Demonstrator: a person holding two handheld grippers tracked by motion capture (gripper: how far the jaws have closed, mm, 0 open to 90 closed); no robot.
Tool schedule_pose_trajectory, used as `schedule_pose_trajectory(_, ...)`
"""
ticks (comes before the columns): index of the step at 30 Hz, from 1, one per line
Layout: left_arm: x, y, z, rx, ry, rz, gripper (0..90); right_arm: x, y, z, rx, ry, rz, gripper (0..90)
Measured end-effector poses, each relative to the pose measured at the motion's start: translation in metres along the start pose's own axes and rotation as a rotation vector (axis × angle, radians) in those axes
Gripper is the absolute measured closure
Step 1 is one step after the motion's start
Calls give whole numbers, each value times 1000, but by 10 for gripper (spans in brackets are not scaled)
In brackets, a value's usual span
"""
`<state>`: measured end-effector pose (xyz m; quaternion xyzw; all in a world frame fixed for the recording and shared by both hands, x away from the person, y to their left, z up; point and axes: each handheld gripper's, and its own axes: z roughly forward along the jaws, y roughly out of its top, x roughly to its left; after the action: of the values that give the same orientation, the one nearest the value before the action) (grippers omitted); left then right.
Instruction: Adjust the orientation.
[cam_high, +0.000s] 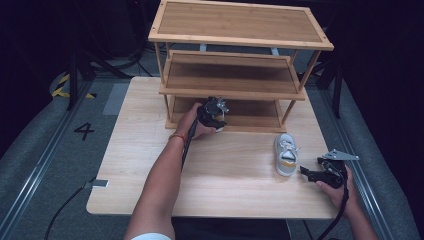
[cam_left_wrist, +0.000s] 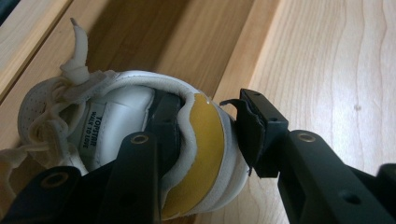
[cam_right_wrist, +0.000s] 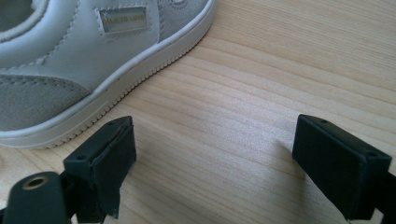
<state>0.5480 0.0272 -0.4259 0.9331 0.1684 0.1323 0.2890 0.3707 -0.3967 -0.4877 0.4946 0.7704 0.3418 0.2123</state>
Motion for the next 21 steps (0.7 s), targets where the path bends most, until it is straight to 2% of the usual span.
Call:
schedule_pose_trajectory(2, 0, -2, 0, -8, 1, -17, 604, 0, 0, 0, 1, 0, -3, 141)
schedule_pose_trajectory(3, -1, -2, -1, -11, 9, -11, 598, 0, 0, 0, 0, 1, -2, 141)
schedule_pose_trajectory(4, -3, -2, 0, -15, 53, -15, 579, 0, 0, 0, 0, 2, 0, 142)
schedule_pose_trajectory(6, -4, -3, -2, -23, 65, -25, 506, 0, 0, 0, 0, 2, -2, 143)
schedule_pose_trajectory(7, -3, -6, -7, -53, 65, -49, 486, 0, 0, 0, 0, 2, -1, 143)
schedule_pose_trajectory(9, -5, -8, -10, -53, 65, -58, 426, 0, 0, 0, 0, 3, -1, 143)
schedule_pose_trajectory(10, -7, -11, -11, -74, 72, -72, 421, 0, 0, 0, 1, 3, -3, 143)
schedule_pose_trajectory(11, -7, -11, -11, -74, 72, -72, 414, 0, 0, 0, 1, 3, -3, 143)
schedule_pose_trajectory(12, -8, -14, -13, -94, 94, -70, 414, 0, 0, 0, 1, 2, -3, 143)
schedule_pose_trajectory(13, -10, -16, -17, -97, 111, -89, 376, 0, 0, 0, 0, 2, -4, 143)
schedule_pose_trajectory(14, -10, -17, -17, -109, 110, -92, 334, 0, 0, 0, 0, 2, -3, 143)
schedule_pose_trajectory(15, -14, -19, -20, -105, 143, -98, 305, 0, 0, 0, 0, 2, -4, 143)
schedule_pose_trajectory(16, -18, -22, -24, -130, 161, -121, 292, 0, 0, 0, 0, 2, -4, 143)
schedule_pose_trajectory(17, -20, -26, -28, -171, 162, -143, 288, 0, 0, 0, 0, 2, -4, 143)
schedule_pose_trajectory(19, -22, -34, -37, -221, 164, -198, 263, 0, 0, 0, 1, 2, -5, 143)
schedule_pose_trajectory(21, -25, -40, -40, -243, 169, -219, 251, 0, 0, 0, 1, 2, -4, 143)
